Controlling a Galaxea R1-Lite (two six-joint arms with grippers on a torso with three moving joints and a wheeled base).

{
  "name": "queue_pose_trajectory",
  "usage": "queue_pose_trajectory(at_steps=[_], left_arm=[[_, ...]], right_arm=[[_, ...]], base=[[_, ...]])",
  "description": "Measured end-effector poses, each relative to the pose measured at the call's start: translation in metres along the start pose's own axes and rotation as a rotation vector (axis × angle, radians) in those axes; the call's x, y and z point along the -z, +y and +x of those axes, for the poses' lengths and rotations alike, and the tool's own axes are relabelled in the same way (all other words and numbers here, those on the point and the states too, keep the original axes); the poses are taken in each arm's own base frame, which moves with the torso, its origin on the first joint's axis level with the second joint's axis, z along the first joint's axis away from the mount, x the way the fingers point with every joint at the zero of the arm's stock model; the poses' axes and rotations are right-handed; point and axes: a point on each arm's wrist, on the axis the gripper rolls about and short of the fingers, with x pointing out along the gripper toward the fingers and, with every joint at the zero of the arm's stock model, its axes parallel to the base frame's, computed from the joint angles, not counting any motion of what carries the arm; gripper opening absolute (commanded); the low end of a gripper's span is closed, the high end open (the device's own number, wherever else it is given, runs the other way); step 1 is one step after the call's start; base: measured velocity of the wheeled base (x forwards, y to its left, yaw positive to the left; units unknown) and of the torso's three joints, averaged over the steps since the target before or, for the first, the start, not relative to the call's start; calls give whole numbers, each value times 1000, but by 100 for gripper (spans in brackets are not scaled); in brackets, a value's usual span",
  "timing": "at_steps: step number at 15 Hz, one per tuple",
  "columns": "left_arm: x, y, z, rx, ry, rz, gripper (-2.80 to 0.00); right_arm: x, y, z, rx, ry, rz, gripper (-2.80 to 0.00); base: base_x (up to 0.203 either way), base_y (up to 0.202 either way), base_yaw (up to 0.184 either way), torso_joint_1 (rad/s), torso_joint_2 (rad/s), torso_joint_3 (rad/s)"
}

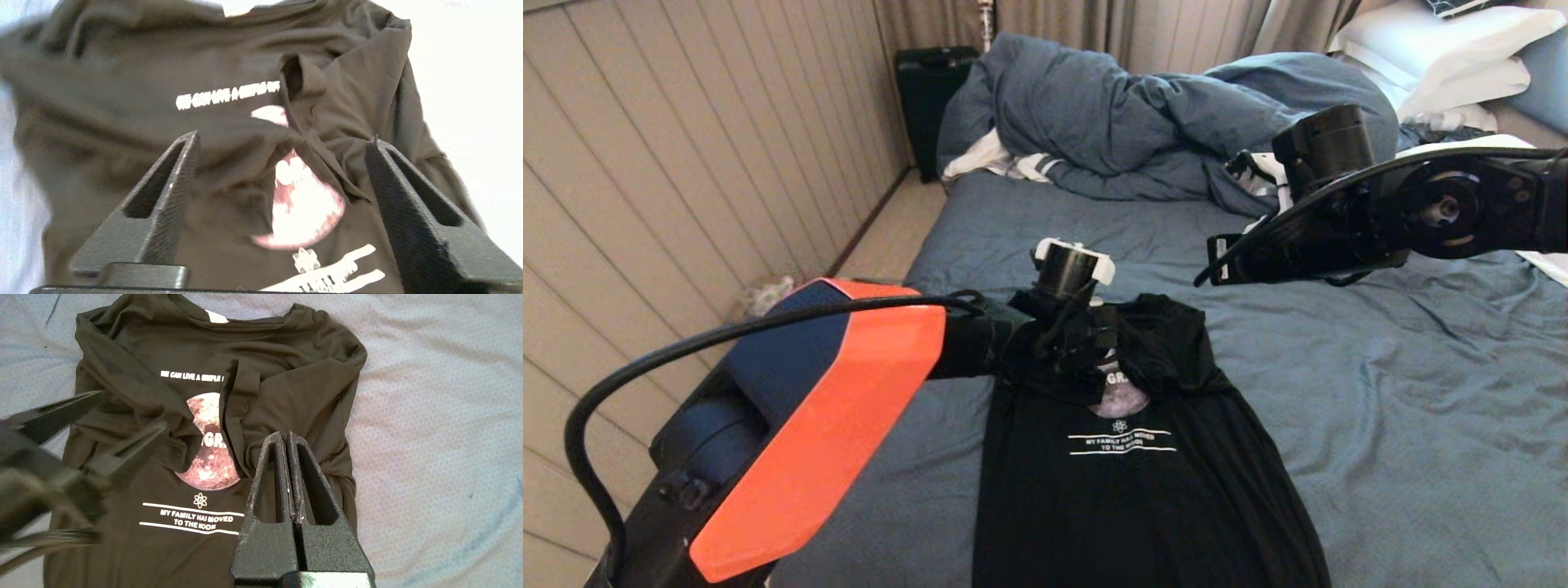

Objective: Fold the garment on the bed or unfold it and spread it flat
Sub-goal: Fold the black T-shirt

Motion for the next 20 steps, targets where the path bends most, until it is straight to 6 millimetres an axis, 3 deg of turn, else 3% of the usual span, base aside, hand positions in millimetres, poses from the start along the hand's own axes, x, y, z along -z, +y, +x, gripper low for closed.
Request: queue_pose_trajectory(at_steps=[7,11,12,15,20], left_arm=[[-43,53,-57,-53,281,-346,0],[-69,75,-111,11,429,-443,0],[-71,81,-122,17,445,-457,-280],[-70,88,-152,23,469,-466,-280],[-38,98,-200,80,600,-424,-280]], right_arm=[[1,4,-4,-87,49,124,-280],[19,-4,-3,-107,219,250,-280],[24,-8,-2,-115,249,269,-280],[39,-15,-6,-101,301,281,-280],[73,-28,-26,-63,389,281,-280]], base=[[0,0,0,0,0,0],[0,0,0,0,0,0],[0,0,0,0,0,0],[0,0,0,0,0,0],[0,0,0,0,0,0]])
